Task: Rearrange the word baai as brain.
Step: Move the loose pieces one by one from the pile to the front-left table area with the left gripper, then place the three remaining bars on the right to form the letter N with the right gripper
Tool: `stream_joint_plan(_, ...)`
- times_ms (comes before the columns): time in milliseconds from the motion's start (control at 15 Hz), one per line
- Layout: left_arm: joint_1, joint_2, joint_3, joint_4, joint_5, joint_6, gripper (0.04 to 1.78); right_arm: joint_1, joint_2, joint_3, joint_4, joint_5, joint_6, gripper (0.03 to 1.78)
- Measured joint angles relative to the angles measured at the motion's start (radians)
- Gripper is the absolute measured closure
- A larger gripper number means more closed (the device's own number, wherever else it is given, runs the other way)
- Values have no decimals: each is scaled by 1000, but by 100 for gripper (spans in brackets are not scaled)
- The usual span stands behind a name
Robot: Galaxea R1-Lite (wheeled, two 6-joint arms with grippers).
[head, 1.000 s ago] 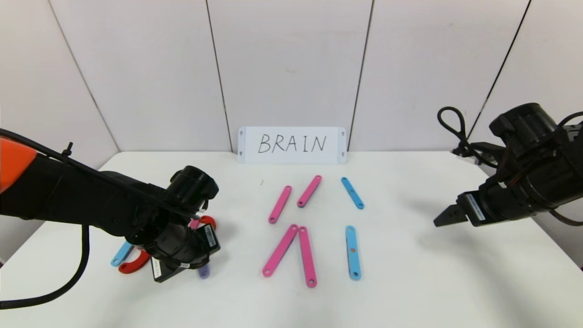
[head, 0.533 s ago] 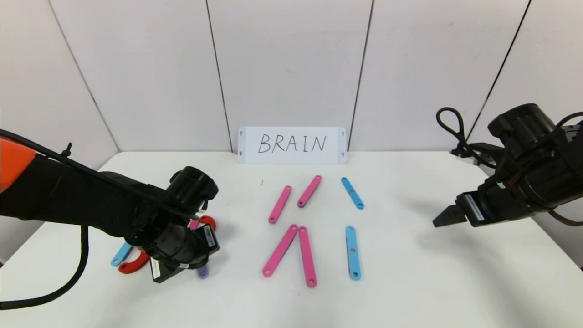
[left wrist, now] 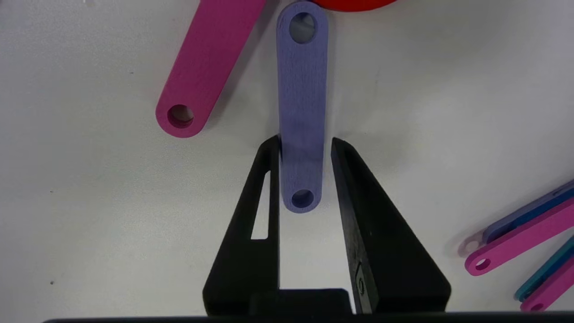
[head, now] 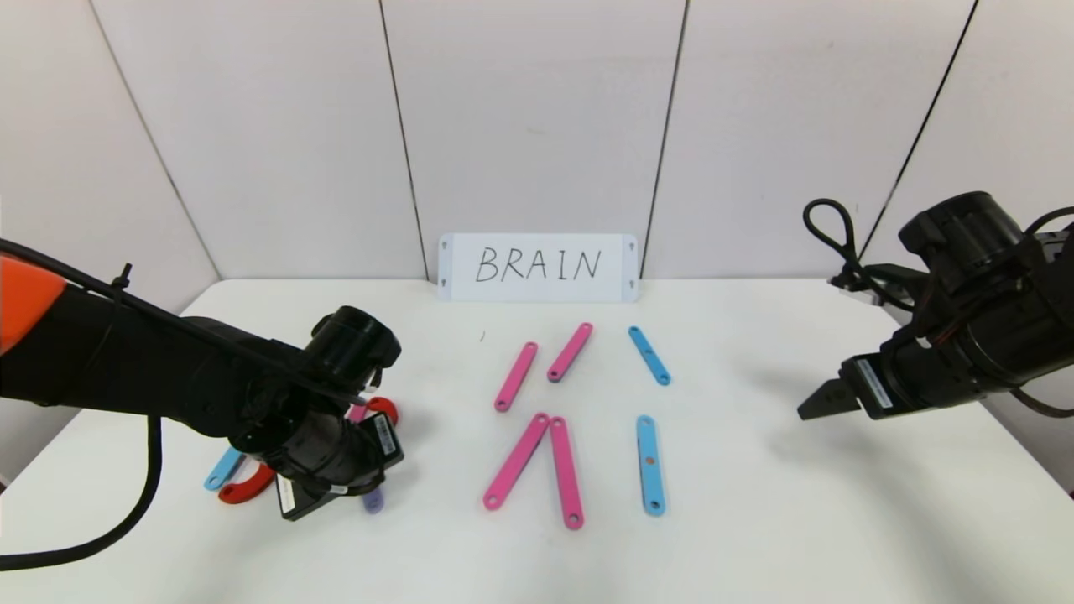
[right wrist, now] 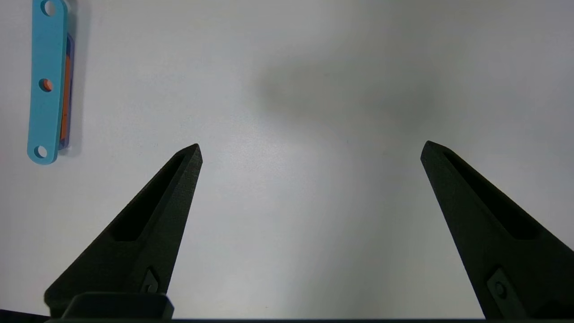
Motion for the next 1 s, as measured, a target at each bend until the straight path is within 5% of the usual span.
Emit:
stream_joint_plan(533, -91, -61, 14, 11, 1, -2, 21, 1, 0, 0, 0, 0, -2, 10)
stream_joint_plan(800, -125, -160, 20, 11, 47, 10, 9, 0, -2, 0, 0, 0, -2, 10)
stream_joint_plan(1000, -131, -259, -11, 11, 93, 153, 9, -1, -8, 0, -1, 1, 1, 10)
